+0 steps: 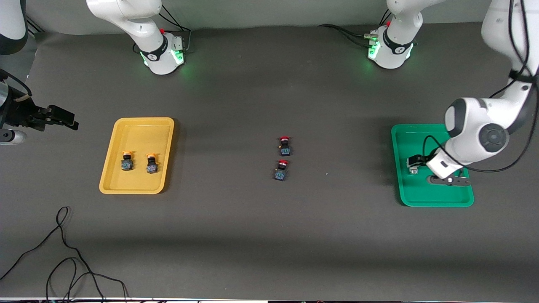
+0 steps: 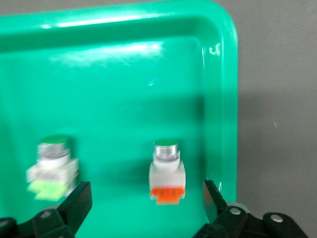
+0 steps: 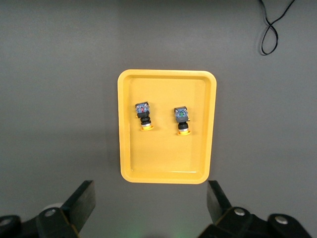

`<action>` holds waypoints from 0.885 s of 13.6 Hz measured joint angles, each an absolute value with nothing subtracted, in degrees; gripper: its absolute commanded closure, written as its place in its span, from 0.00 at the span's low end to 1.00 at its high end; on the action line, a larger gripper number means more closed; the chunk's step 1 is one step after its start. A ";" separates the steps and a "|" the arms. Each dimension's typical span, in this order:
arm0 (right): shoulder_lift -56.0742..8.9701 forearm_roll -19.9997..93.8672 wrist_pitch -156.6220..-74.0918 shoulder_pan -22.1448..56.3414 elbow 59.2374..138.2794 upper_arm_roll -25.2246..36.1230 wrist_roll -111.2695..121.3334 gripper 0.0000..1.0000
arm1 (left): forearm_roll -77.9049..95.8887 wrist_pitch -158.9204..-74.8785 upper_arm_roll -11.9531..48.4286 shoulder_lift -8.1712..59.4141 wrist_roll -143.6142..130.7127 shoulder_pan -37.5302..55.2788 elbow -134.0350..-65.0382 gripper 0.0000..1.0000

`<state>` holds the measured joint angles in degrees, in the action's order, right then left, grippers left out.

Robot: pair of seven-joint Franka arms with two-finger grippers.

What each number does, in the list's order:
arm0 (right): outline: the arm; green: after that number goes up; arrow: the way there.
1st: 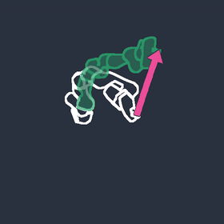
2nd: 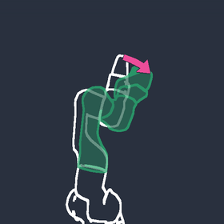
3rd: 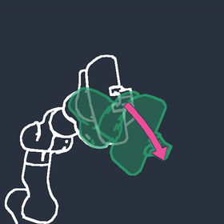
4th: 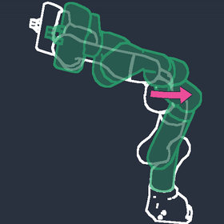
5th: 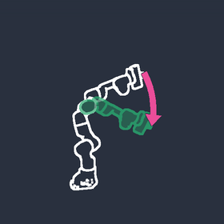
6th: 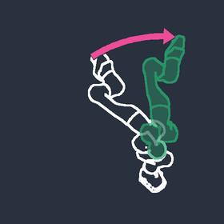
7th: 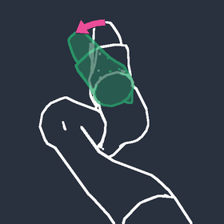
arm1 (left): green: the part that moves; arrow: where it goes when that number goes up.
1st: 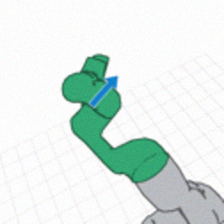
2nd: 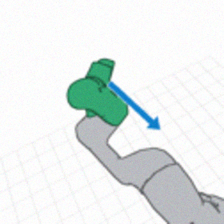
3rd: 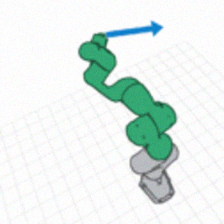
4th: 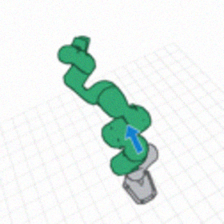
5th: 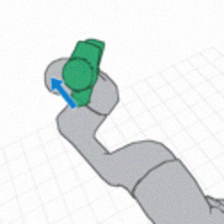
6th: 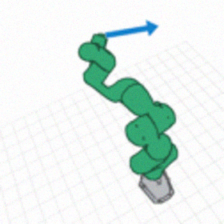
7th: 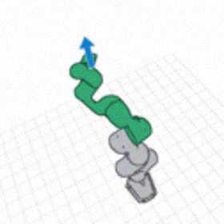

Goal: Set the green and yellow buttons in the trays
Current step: 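Lower the orange-based button into the green tray and open the left gripper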

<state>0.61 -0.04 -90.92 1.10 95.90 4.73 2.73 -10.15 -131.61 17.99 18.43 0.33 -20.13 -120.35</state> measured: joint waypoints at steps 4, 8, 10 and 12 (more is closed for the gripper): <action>0.62 -0.04 -90.93 1.08 95.41 4.73 2.69 0.00 | -9.96 -107.16 21.20 11.91 0.33 -20.01 -107.79 0.01; 0.62 -0.07 -90.93 1.07 95.17 4.73 2.68 0.00 | -8.17 -88.70 25.43 10.29 0.32 -19.57 -91.97 0.00; 0.61 -0.07 -90.93 1.07 95.13 4.72 2.68 0.00 | -7.93 -84.50 26.77 10.36 0.32 -19.55 -87.65 0.00; 0.62 -0.08 -90.93 1.07 94.99 4.72 2.68 0.00 | -7.87 -83.09 27.63 10.51 0.32 -19.53 -85.03 0.00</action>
